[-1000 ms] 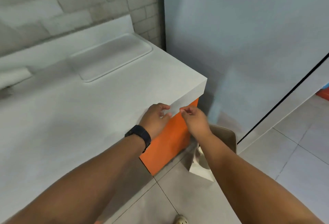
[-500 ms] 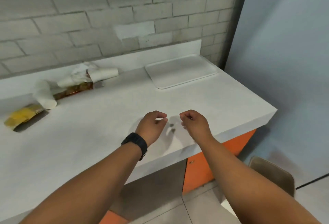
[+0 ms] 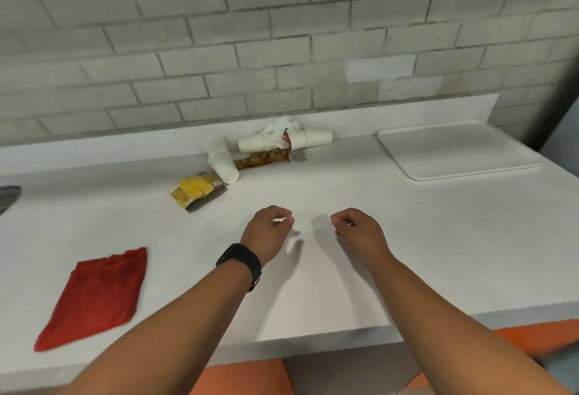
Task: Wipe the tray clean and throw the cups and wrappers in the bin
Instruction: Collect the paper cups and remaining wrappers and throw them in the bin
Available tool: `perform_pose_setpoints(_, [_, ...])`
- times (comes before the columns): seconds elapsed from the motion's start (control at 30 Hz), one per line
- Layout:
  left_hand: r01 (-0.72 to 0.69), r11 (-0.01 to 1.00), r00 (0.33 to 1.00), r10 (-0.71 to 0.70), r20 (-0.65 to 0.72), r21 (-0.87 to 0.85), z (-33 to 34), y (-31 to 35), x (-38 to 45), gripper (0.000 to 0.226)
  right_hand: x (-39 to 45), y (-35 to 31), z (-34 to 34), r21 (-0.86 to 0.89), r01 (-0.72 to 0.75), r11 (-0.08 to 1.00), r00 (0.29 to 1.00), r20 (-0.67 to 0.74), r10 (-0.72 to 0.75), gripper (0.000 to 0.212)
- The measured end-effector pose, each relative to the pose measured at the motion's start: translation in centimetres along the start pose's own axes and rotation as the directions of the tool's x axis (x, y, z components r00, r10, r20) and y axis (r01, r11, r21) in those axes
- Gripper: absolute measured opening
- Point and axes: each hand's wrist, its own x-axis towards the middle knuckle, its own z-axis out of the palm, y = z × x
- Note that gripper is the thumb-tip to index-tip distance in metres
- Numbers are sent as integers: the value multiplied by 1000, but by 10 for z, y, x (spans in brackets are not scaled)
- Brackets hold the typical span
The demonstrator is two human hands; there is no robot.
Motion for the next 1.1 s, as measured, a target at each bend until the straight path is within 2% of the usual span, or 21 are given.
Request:
perform_pose_setpoints(0.17, [66, 997, 994, -68, -82, -28, -44, -35, 8, 18, 10, -13, 54, -14, 3, 1000, 997, 77, -2, 11])
perform_pose_setpoints(0.43, [162, 985, 961, -172, -218, -60, -62, -66, 18, 20, 44, -24, 82, -65, 34, 997, 986, 168, -22, 11])
perform_pose_setpoints(0.67, [221, 958, 874, -277, -398, -182, -79, -69, 33, 32, 86, -48, 91, -120, 144, 982, 945, 312, -100, 9])
perform_pose_setpoints(0.8, [228, 946, 818, -315, -481, -231, -86, -77, 45, 39, 99, -49, 104, -159, 160, 974, 926, 365, -93, 8])
perform_pose_setpoints(1.0, [249, 965, 815, -253, -522, -78, -112, -91, 75, 44, 117, -57, 135, -182, 166, 969, 924, 371, -89, 8])
perform_pose_setpoints(1.07, [262, 964, 825, -243, -510, -36, -127, -94, 89, 45, 125, -61, 149, -175, 129, 976, 938, 341, -63, 3])
perform_pose_setpoints(1.1, [270, 963, 835, -244, -494, -18, -136, -97, 97, 46, 128, -64, 157, -177, 113, 978, 943, 330, -49, 8])
